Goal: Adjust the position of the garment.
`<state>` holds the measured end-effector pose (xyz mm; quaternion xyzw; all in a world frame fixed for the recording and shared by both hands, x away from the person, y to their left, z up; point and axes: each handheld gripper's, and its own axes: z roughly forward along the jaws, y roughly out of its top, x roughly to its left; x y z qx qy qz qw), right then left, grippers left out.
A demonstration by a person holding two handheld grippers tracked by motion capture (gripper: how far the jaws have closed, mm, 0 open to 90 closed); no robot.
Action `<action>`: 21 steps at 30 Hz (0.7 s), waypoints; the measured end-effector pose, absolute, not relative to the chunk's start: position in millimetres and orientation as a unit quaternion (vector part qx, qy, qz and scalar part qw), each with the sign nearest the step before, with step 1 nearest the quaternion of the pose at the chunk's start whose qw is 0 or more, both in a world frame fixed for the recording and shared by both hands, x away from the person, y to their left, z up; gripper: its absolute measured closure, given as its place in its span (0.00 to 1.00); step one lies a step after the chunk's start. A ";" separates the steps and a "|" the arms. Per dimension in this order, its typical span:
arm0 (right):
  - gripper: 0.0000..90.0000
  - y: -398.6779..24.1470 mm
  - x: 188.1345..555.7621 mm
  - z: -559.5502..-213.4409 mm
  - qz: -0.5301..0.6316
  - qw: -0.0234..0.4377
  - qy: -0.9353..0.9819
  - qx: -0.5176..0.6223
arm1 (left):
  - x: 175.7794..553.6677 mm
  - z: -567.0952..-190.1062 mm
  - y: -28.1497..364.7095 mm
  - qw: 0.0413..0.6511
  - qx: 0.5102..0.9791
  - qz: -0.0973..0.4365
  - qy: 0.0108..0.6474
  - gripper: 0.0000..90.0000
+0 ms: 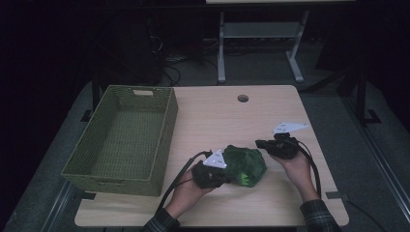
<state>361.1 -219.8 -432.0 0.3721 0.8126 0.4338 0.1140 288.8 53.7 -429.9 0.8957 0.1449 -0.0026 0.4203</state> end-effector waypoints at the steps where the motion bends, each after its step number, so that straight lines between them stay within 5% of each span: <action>1: 1.00 -217.3 365.0 -434.8 0.432 0.108 0.813 0.375 | 288.8 -429.9 53.7 0.420 0.896 -0.003 0.145 0.99; 21: 1.00 -213.7 357.7 -460.3 0.395 0.047 0.845 0.359 | 308.8 -460.3 46.3 0.386 0.908 0.010 0.165 1.00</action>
